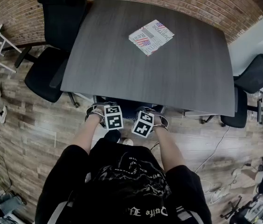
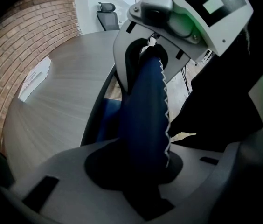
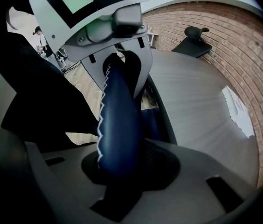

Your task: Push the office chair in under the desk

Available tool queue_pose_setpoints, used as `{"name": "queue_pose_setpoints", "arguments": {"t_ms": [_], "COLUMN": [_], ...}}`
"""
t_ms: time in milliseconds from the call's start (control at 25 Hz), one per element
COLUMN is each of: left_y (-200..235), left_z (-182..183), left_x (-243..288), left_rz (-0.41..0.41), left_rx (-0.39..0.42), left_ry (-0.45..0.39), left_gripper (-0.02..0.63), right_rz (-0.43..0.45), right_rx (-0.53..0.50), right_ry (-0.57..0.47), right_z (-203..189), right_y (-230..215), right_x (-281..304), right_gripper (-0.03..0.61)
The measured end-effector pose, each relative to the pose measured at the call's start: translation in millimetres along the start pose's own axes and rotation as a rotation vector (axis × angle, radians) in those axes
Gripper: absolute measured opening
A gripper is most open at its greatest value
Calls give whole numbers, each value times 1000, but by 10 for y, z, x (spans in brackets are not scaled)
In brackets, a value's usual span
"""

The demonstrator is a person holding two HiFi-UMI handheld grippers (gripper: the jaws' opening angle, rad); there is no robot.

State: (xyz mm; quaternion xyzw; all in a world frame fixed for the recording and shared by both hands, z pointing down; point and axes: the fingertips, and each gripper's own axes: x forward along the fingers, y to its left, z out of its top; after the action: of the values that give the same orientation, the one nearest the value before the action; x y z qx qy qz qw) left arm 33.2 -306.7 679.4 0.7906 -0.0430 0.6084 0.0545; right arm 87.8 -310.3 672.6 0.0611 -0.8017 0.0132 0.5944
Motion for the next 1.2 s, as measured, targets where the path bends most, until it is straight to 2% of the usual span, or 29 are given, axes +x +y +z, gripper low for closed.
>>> {"name": "queue_pose_setpoints", "arguments": {"t_ms": [480,840,920,1080,1200], "left_y": [0,30,34,14,-1], "left_z": [5,-18,-46,-50,-16], "left_x": [6,17,24,19,-63], "left_rz": [-3,41,50,67,70], "left_rx": [-5,-13,-38,-94,-130], "left_ry": [-7,-1,-6,-32,-71], "left_gripper": [112,172,183,186,212], "right_rz": [-1,32,34,58,45], "right_rx": [-1,19,30,76,107], "right_ry": [-8,7,6,-23,-65], "right_z": [-2,-18,-8,-13,34], "right_y": [-2,42,57,121,125], "right_x": [4,22,35,11,-76], "right_gripper": [106,137,146,219,238]}}
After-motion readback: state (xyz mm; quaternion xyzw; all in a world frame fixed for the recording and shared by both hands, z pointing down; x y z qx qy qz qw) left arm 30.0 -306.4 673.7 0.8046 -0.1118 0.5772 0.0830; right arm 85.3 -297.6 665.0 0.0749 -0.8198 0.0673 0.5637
